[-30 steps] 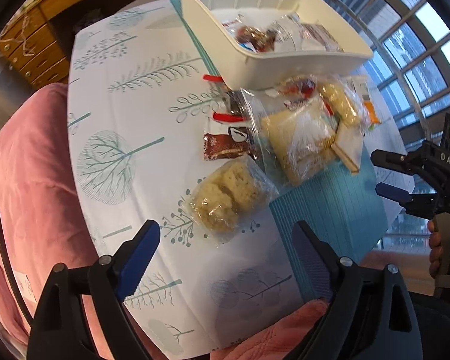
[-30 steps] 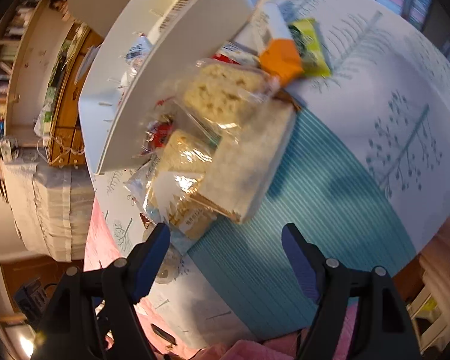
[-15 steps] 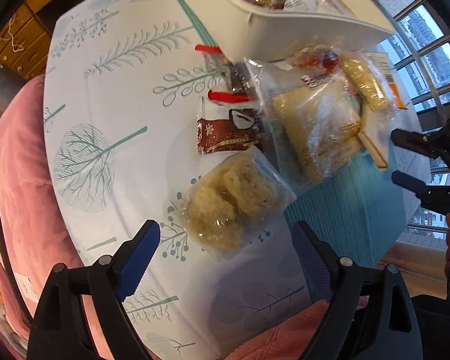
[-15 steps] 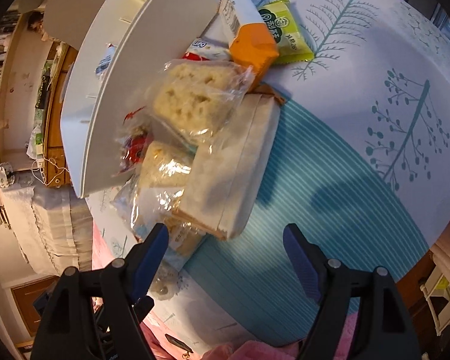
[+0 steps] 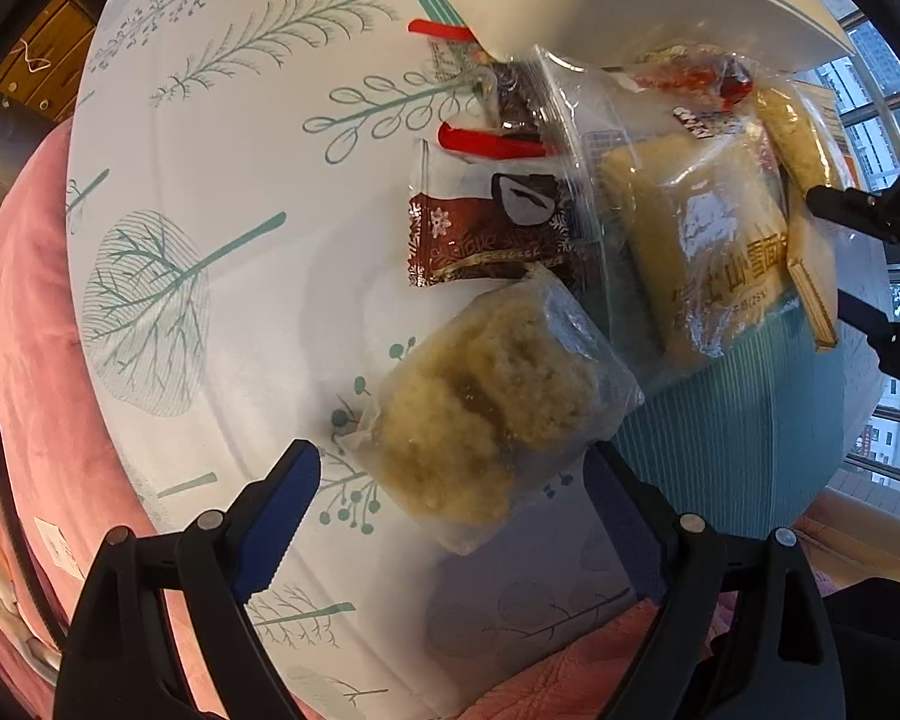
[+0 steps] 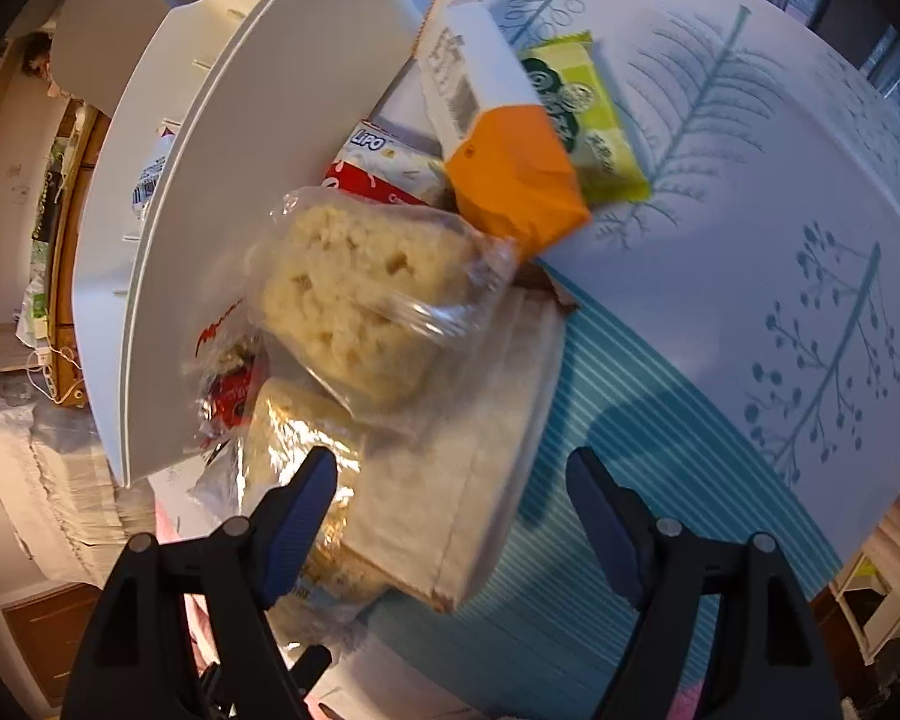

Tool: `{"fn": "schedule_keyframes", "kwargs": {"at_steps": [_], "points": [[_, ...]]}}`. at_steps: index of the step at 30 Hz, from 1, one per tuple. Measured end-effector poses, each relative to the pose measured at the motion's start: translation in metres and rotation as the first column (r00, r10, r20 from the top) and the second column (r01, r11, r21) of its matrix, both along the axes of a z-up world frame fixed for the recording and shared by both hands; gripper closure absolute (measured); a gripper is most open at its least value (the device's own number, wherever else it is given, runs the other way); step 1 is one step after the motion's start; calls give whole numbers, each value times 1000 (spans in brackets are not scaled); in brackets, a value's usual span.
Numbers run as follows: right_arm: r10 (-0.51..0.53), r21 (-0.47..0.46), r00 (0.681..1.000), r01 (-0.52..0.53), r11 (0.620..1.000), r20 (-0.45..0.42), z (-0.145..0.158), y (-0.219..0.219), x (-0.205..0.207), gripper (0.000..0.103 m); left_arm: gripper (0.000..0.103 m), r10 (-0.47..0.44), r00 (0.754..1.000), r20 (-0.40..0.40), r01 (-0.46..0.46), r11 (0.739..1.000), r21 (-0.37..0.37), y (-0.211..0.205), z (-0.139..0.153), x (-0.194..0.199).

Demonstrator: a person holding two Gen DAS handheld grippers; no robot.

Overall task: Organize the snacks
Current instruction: 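Grasp the clear puffed-cracker bag with the left tool while the right tool grasps a clear cake bag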

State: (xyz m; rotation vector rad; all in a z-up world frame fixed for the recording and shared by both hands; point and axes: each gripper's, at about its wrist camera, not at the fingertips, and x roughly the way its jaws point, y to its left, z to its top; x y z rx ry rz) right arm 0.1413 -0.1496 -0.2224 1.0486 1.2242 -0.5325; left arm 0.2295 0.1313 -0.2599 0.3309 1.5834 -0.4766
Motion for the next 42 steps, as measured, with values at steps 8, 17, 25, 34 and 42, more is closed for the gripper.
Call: {"fn": "schedule_keyframes", "kwargs": {"at_steps": [8,17,25,34,42], "points": [[52,-39,996,-55,998,-76,-6,3,26,24,17,-9,1000,5,9,999,40,-17,-12,3],[91,-47,991,-96,994,-94,-7,8,46,38,45,-20,1000,3,20,997,75,-36,-16,7],[118,-24,987,-121,992,-107,-8,11,26,42,57,-2,1000,3,2,999,35,-28,-3,4],[125,22,990,-124,992,-64,-2,28,1,45,58,21,999,39,-20,1000,-11,-9,24,-8],[108,60,994,-108,992,-1,6,47,-30,46,58,43,995,93,-39,998,-47,8,58,-30]]}}
